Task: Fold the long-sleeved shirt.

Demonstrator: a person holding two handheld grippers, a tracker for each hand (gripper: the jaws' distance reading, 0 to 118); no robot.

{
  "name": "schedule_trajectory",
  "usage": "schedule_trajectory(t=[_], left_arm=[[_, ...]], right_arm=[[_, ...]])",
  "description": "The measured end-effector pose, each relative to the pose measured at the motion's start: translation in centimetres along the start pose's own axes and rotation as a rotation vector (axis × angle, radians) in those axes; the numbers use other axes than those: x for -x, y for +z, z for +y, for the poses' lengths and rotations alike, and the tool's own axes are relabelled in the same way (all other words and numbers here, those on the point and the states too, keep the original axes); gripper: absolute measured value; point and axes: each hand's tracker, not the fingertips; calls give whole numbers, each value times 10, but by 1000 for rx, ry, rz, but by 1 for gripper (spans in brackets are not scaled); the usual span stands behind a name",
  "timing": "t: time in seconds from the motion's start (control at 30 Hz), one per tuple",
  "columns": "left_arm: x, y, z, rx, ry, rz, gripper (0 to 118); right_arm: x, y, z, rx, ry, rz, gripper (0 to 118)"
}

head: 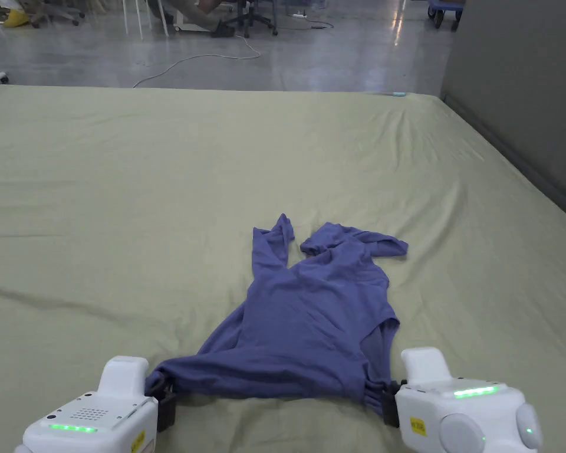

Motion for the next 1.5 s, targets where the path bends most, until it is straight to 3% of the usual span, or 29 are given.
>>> schedule_trajectory(t=[0.07, 0.1, 0.13, 0.17, 0.2, 0.23, 0.27, 0.3, 0.37, 0.4, 0.43, 0.47, 0.5, 0.53, 0.73, 0.8, 0.83, 0.87, 0.9, 0.93, 1.0, 1.1, 1.2, 1.3, 1.33, 1.37, 1.4, 1.5], left_arm=[[2, 7, 14, -43, 2, 1, 22], [2, 9, 23, -36, 0, 2, 38], [2, 13, 30, -4, -34, 26, 69], [2, 17, 36, 20, -55, 43, 96], [0, 27, 39, 17, -59, 47, 113], [2, 38, 41, -11, -48, 37, 118], [3, 49, 44, -67, -21, 24, 118], [5, 59, 49, -104, 18, 6, 118], [6, 80, 53, -121, 96, -30, 118], [8, 85, 57, -120, 126, -32, 115], [9, 89, 62, -109, 163, -15, 90], [0, 102, 66, -103, 175, -22, 51], [-1, 104, 68, -120, 163, -34, 9], [-4, 102, 71, -142, 163, -19, 1], [-11, 87, 83, -94, 150, -5, 1], [-10, 75, 85, -51, 165, 85, 5], [-8, 70, 84, -13, 157, 135, 38], [-4, 63, 81, 35, 146, 188, 79], [-1, 59, 74, 63, 140, 218, 111], [2, 61, 67, 47, 141, 210, 118], [14, 55, 56, 46, 178, 241, 118], [27, 36, 46, 186, 258, 247, 118], [26, 17, 36, 257, 263, 230, 105], [22, 2, 31, 256, 262, 208, 78], [16, 3, 31, 226, 251, 207, 53], [11, 6, 34, 203, 206, 192, 14], [12, 6, 35, 183, 190, 146, 4], [3, 11, 44, 160, 147, 131, 4]], right_arm=[[-2, -4, 2, 7, -5, 2, 0], [-3, -1, 5, 7, -7, 5, 0], [-4, 10, 9, -1, -12, 5, 3], [-5, 16, 12, -18, -23, 6, 13], [-8, 28, 17, -54, -34, 5, 33], [-10, 38, 21, -82, -43, -1, 80], [-12, 48, 23, -115, -63, -5, 108], [-16, 57, 26, -150, -69, -31, 118], [-23, 75, 32, -240, -88, -48, 118], [-26, 79, 36, -235, -96, -53, 115], [-29, 83, 40, -220, -106, -49, 96], [-31, 85, 42, -224, -123, -42, 65], [-33, 85, 42, -234, -131, -35, 9], [-31, 81, 43, -230, -128, -42, 0], [-21, 70, 27, -177, -90, -3, 0], [-18, 69, 28, -161, -86, 11, 0], [-18, 69, 27, -159, -85, 9, 0], [-19, 69, 25, -158, -84, 6, 0], [-21, 70, 24, -157, -81, 6, 0], [-19, 70, 28, -155, -80, 6, 0], [-22, 69, 27, -154, -75, 8, 0], [-21, 61, 31, -139, -68, 0, 0], [-21, 52, 37, -129, -73, 5, 0], [-24, 41, 46, -115, -77, 4, 0], [-23, 35, 53, -109, -67, -8, 0], [-26, 29, 61, -105, -64, -12, 0], [-31, 23, 70, -104, -65, -13, 0], [-47, 2, 111, -106, -95, -23, 0]])
